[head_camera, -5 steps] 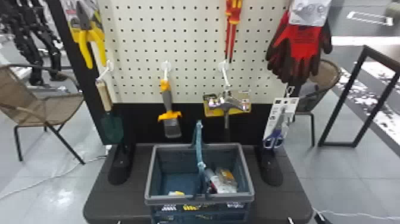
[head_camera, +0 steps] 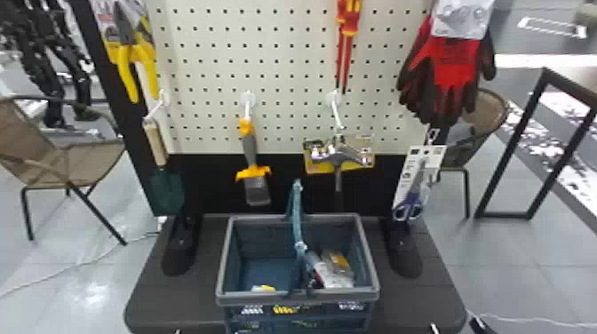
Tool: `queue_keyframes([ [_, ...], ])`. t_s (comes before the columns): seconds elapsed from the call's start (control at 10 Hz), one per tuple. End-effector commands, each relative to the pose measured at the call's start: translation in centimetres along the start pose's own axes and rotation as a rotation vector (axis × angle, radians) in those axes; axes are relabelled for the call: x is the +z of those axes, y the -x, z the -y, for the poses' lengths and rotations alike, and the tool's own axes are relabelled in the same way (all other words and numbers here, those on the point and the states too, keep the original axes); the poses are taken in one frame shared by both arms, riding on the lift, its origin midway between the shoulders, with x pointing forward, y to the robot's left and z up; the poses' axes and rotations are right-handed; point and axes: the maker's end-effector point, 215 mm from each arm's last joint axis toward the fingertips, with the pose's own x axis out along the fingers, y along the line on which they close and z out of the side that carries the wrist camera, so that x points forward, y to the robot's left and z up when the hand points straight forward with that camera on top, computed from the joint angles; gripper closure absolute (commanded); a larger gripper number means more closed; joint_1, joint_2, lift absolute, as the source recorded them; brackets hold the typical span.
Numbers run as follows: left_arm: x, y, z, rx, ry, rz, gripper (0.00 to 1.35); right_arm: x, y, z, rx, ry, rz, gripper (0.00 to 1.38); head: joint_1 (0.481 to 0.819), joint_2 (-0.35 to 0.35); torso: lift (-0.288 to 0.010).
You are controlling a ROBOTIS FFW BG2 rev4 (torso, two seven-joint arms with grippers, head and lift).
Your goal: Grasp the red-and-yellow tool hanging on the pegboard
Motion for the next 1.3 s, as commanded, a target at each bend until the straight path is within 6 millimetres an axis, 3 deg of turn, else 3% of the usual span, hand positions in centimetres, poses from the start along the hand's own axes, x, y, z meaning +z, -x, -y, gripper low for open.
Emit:
queue_keyframes([
  [0.0, 0.0, 0.0, 0.0, -0.001, 0.0, 0.0, 0.17, 0.8, -0.4, 0.0, 0.0, -0.001, 0.014, 0.43, 0.549, 0.0, -0.1],
  [0.1, 0.1, 0.0, 0.0, 0.001, 0.0, 0.001, 0.17, 3.1, -1.9, -0.6, 0.018, -0.003, 0.037, 0.43, 0.549, 0.0, -0.1],
  [0.4, 0.1, -0.2, 0.2, -0.01, -0.004, 0.001, 0.17, 13.0, -8.3, -3.6, 0.123, 0.034, 0.077, 0.43, 0.549, 0.0, -0.1],
  [0.6, 0.0, -0.2, 0.3, -0.013, -0.003, -0.002, 0.17, 18.9, -13.3, -6.3, 0.277, 0.037, 0.099, 0.43, 0.549, 0.0, -0.1],
  [0.8, 0.1, -0.4, 0.4, -0.015, -0.005, -0.004, 0.17, 24.4, -16.8, -8.9, 0.404, -0.009, 0.127, 0.43, 0.549, 0.0, -0.1],
  [0.9, 0.0, -0.4, 0.4, -0.016, -0.003, -0.006, 0.17, 26.6, -18.2, -9.9, 0.458, -0.054, 0.133, 0.43, 0.549, 0.0, -0.1],
  [1.1, 0.1, -0.9, 1.0, -0.03, -0.006, -0.004, 0.17, 28.7, -21.2, -11.9, 0.611, -0.184, 0.11, 0.43, 0.549, 0.0, -0.1],
  [1.2, 0.1, -1.3, 1.3, -0.042, -0.009, -0.003, 0.17, 31.8, -22.3, -11.7, 0.635, -0.138, 0.124, 0.43, 0.549, 0.0, -0.1],
])
